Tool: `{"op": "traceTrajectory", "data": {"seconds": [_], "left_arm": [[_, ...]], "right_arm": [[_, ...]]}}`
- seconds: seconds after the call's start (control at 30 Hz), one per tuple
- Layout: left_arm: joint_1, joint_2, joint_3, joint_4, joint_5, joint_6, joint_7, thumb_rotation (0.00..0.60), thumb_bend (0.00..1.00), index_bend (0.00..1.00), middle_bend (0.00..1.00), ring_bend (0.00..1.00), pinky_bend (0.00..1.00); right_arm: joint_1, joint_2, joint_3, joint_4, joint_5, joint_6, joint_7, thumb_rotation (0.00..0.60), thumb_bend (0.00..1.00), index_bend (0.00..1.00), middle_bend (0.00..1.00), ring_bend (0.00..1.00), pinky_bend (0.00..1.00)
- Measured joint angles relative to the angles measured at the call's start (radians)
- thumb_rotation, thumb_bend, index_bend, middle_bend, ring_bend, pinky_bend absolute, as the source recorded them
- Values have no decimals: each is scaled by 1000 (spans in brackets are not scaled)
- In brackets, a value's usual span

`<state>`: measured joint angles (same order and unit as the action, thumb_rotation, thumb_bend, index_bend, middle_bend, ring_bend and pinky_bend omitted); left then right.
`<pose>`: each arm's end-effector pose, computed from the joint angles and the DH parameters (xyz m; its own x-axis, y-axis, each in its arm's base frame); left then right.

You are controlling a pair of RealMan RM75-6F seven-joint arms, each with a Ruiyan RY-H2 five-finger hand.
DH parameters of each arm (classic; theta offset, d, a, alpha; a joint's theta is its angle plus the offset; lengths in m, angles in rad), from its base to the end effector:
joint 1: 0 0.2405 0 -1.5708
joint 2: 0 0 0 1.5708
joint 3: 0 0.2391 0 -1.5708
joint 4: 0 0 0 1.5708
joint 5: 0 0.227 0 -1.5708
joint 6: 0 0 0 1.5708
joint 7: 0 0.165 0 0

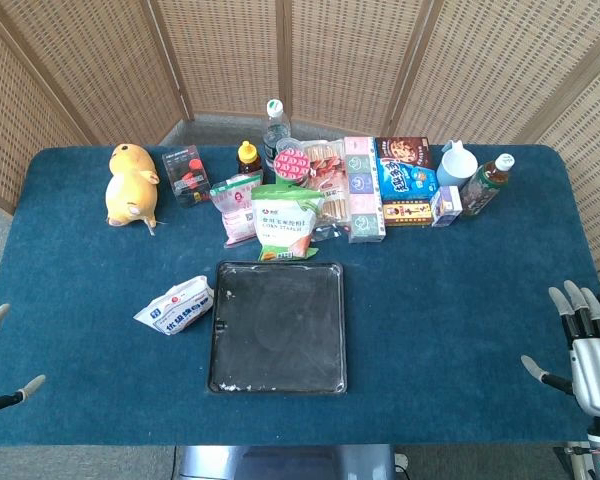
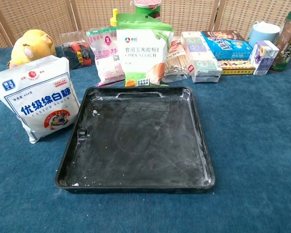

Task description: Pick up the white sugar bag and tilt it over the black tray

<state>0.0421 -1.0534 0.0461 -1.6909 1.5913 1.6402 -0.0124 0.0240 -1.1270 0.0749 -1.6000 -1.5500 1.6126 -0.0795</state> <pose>-0.2980 0.1421 0.1523 0.3749 -0.0077 0.9270 0.9269 0.0238 -0.3747 -0.2977 -0.1880 0.1548 0.4693 0.1259 0.8740 -0.8814 0.0066 0.4723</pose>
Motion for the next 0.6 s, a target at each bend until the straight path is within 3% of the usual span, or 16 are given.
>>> {"op": "traceTrajectory", "data": {"seconds": [0.33,0.6], "left_arm": [[-3,-3,-4,8,-4,-19,-6,514,23,0,0,29,69],[-56,-103,-47,50,-65,-110,-42,511,23,0,0,29,68]], "right_arm": [[-3,11,-3,-13,4,-11,19,489,0,35,18,26,37],[-1,21,-5,-25,4,-21,36,488,0,35,19,26,37]]}}
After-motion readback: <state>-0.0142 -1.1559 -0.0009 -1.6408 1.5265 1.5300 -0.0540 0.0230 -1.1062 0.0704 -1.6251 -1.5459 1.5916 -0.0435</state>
